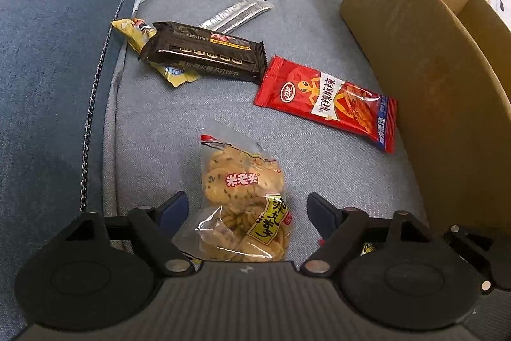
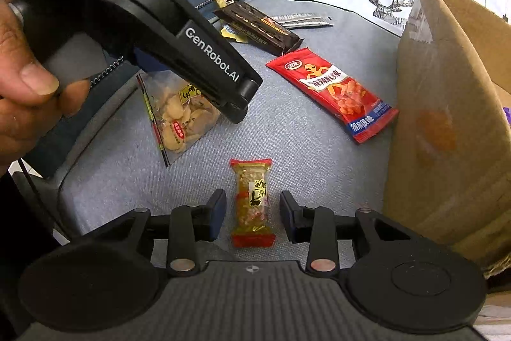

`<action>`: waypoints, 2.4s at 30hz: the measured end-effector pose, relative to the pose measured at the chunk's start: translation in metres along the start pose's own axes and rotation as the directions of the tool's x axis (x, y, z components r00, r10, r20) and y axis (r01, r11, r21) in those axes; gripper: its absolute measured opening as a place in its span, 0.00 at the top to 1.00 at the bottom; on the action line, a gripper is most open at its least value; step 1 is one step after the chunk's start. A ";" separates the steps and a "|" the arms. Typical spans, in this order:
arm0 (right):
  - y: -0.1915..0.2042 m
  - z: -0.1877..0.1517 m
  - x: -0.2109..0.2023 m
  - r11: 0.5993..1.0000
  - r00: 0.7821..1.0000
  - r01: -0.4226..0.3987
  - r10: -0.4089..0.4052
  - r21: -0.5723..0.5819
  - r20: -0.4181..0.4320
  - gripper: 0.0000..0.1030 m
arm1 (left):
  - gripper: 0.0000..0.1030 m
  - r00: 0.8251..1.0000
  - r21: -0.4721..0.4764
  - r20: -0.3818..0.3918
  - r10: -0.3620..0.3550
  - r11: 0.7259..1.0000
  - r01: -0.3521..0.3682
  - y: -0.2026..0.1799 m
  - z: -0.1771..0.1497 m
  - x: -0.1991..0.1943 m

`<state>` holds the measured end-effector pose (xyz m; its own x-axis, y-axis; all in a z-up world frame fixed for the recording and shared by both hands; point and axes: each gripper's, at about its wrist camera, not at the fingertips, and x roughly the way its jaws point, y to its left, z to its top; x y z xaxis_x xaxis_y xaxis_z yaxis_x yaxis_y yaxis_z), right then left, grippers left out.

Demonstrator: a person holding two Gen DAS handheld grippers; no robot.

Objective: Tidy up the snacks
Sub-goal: 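Grasp the cookie bag with the left gripper while the right grasps the small wrapped cake, then lift and carry the cookie bag and wrapped cake over the box with both grippers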

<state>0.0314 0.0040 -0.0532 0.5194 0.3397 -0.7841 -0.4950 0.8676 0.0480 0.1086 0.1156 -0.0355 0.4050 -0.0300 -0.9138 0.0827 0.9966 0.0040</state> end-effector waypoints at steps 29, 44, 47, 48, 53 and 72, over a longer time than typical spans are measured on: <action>-0.002 -0.001 -0.003 1.000 1.000 0.014 -0.014 0.022 0.027 0.79 | 0.42 1.000 -0.005 -0.009 -0.023 1.000 0.023 0.000 -0.002 0.004; -0.001 0.002 -0.007 0.999 0.997 0.032 -0.033 0.008 0.065 0.82 | 0.45 1.000 -0.008 0.003 -0.028 1.000 0.028 0.002 -0.002 0.001; 0.000 0.002 -0.005 0.999 0.998 0.035 -0.035 0.008 0.057 0.82 | 0.45 1.000 -0.005 0.004 -0.028 1.000 0.028 0.001 -0.002 0.001; 0.000 0.002 -0.005 0.999 0.998 0.036 -0.036 0.008 0.057 0.82 | 0.45 1.000 -0.004 0.004 -0.029 1.000 0.029 0.001 -0.002 0.001; 0.002 0.001 -0.005 0.999 0.998 0.040 -0.040 0.004 0.057 0.82 | 0.45 1.000 -0.004 0.006 -0.027 1.000 0.027 0.001 -0.003 0.002; 0.003 0.005 -0.058 0.996 0.952 0.094 -0.088 -0.005 0.292 0.82 | 0.46 0.947 -0.014 0.315 -0.062 0.997 0.070 -0.007 -0.003 -0.054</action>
<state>0.0036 -0.0111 -0.0048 0.7419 0.3532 -0.5699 -0.4476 0.8938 -0.0287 0.0830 0.1102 0.0124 0.6652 -0.1144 -0.7378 0.0977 0.9930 -0.0659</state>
